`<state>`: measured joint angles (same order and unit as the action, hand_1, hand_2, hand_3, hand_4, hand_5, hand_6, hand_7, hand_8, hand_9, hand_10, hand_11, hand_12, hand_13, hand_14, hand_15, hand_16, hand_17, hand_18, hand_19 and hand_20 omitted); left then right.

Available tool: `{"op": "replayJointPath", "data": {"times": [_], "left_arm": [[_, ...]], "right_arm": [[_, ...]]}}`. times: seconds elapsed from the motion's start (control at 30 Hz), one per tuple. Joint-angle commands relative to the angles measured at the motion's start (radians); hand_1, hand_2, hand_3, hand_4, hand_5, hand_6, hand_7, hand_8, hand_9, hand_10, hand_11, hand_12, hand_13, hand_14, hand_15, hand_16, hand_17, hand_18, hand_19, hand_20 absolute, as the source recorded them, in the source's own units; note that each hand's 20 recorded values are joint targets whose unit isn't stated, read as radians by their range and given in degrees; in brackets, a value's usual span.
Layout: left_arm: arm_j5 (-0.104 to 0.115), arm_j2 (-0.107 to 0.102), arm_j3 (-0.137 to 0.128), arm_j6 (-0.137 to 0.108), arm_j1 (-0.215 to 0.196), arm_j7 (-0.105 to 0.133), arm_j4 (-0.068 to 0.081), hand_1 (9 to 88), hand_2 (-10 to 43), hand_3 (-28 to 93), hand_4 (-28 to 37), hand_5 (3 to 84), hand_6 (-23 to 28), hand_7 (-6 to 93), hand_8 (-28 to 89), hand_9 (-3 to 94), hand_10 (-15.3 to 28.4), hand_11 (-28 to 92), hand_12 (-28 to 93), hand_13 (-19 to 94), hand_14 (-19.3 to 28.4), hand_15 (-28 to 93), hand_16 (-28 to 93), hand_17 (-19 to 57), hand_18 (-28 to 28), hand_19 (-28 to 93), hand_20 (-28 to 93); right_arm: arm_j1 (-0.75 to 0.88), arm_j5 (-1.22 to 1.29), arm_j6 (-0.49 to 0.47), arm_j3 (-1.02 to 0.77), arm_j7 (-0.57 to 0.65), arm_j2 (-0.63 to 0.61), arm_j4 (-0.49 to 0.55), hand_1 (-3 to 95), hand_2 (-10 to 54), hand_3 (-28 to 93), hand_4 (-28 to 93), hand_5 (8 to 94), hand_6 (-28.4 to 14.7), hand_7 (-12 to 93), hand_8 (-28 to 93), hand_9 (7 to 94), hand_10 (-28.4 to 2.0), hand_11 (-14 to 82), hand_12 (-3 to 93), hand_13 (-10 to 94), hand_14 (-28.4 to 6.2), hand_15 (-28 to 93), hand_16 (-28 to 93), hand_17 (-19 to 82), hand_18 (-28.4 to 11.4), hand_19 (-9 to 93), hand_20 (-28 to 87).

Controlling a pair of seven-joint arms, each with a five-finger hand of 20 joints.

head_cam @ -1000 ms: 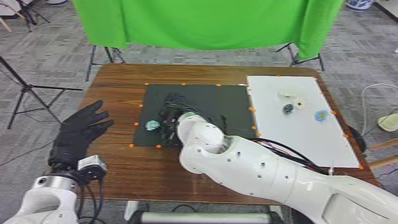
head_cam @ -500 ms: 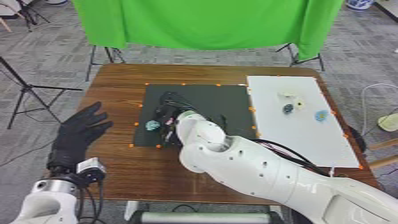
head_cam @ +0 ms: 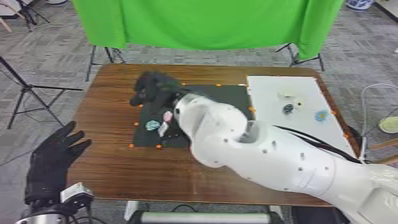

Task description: Arrange flowers

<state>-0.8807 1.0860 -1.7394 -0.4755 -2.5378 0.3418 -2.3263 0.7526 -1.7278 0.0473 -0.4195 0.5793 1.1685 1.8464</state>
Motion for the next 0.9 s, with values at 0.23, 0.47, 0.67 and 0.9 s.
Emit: {"op": "replayJointPath", "data": {"times": [0.23, 0.47, 0.67, 0.9], "left_arm": [[0.022, -0.008, 0.033, -0.032, -0.026, 0.039, -0.002, 24.2, 8.1, 84, -21.7, 37.2, 9.1, 16.8, -11, 34.8, 18.2, 28, 8, 28, 25.4, 51, -10, -8.9, 23.7, 59, -1], [0.019, -0.022, 0.049, -0.026, -0.004, 0.038, 0.006, 24.3, 8.0, 84, -21.8, 37.2, 8.9, 17.1, -12, 34.8, 18.2, 28, 8, 28, 25.4, 51, -10, -8.9, 23.5, 59, -2], [0.022, -0.036, 0.068, -0.036, 0.007, 0.046, 0.005, 24.3, 7.9, 84, -21.8, 37.0, 8.9, 17.2, -12, 34.7, 18.1, 28, 8, 28, 25.4, 51, -10, -9.0, 23.4, 59, -2], [0.026, -0.033, 0.070, -0.042, -0.005, 0.044, 0.000, 24.3, 7.9, 84, -21.8, 36.8, 8.7, 17.5, -12, 34.6, 18.1, 28, 8, 28, 25.3, 51, -11, -9.0, 23.4, 59, -2]], "right_arm": [[0.385, 0.084, 0.210, -0.425, -0.030, -0.349, 0.243, 22.0, 5.0, 92, -26, 48.3, -3.4, 18, -15, 53.2, -14.2, 17.3, 11.5, 57, -13.9, 81, 8, 15, -21.6, 81, 31], [0.393, 0.105, 0.192, -0.424, -0.020, -0.361, 0.222, 23.2, 3.9, 92, -26, 49.3, -3.7, 18, -14, 54.0, -14.5, 17.7, 11.7, 57, -14.4, 81, 8, 15, -21.6, 80, 32], [0.434, 0.072, 0.167, -0.471, -0.007, -0.396, 0.229, 23.9, 3.5, 92, -26, 49.3, -3.6, 19, -15, 53.9, -14.5, 17.7, 11.6, 57, -14.2, 81, 8, 15, -21.7, 80, 33], [0.684, 0.005, 0.117, -0.717, 0.034, -0.503, 0.259, 25.3, 2.0, 92, -26, 48.8, -3.6, 19, -15, 52.9, -14.1, 17.6, 11.6, 59, -13.3, 81, 8, 17, -21.8, 80, 33]]}}
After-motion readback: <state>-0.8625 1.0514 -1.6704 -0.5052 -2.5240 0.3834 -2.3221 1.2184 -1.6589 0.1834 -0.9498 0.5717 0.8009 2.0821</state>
